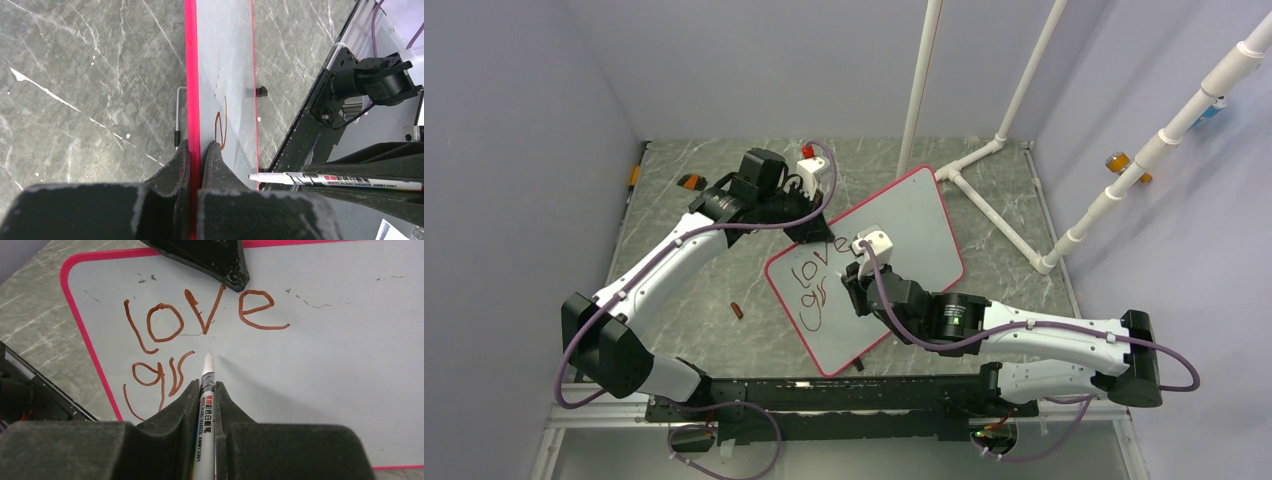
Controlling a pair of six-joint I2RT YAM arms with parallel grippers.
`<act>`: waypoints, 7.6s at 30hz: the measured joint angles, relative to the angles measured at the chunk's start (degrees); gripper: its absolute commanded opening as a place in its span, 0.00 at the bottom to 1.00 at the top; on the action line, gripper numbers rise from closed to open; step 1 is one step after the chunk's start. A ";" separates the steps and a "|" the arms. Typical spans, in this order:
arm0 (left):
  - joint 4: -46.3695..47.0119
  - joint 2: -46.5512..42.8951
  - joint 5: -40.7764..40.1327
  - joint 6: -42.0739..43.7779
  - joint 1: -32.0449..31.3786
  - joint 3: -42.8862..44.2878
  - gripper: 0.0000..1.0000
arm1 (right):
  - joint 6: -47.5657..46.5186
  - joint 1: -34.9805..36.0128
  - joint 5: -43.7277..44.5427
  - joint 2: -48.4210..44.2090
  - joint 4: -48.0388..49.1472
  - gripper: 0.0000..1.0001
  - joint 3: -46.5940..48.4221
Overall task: Write a sentence on the whiteboard
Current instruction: Write a sentence.
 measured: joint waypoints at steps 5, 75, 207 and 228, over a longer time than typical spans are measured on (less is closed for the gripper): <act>0.00 0.00 0.00 0.00 0.00 0.00 0.00 | 0.57 -0.02 0.15 -0.20 -0.24 0.00 -0.66; -0.04 -0.02 -0.02 -0.35 0.02 -0.02 0.00 | 0.24 0.07 1.31 3.52 -1.16 0.00 0.00; -0.13 -0.20 -0.04 -0.39 -0.02 -0.02 0.00 | 5.03 -14.05 -11.50 -10.54 4.70 0.00 -13.60; -0.13 -0.20 -0.02 -0.39 -0.02 -0.02 0.00 | 1.09 -14.47 -8.63 -5.73 2.97 0.00 -6.88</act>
